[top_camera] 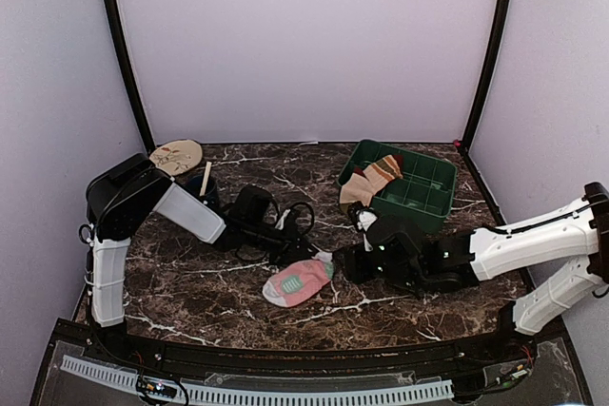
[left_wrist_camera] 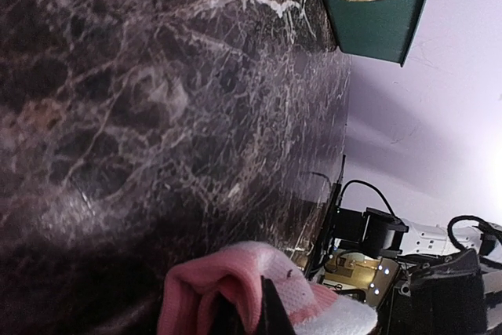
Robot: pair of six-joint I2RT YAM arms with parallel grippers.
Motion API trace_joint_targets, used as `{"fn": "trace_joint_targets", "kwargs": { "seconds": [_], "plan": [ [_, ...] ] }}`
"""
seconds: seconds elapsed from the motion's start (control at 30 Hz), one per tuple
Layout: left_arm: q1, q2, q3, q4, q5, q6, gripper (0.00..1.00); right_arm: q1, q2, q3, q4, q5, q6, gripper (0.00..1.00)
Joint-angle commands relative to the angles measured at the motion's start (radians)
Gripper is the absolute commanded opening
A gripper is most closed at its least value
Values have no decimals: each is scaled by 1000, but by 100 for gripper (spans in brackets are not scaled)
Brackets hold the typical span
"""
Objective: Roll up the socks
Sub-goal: Pass from the right arm to the left, then roll the sock at the center of the board.
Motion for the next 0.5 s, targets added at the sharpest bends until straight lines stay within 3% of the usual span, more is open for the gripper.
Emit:
{"fn": "trace_joint_targets", "kwargs": {
  "seconds": [0.0,0.13,0.3,0.47],
  "plan": [
    [-6,-24,-2,6,-83,88,0,-102,8,62,-38,-172,184,51],
    [-7,-39,1,-7,-116,141,0,-206,-19,-15,64,-367,406,51],
    [-6,-52,12,-44,-155,207,0,-266,-64,-122,171,-496,611,52],
    [-10,-53,39,-101,-175,282,0,-316,-79,-210,349,-630,767,61]
  ]
}}
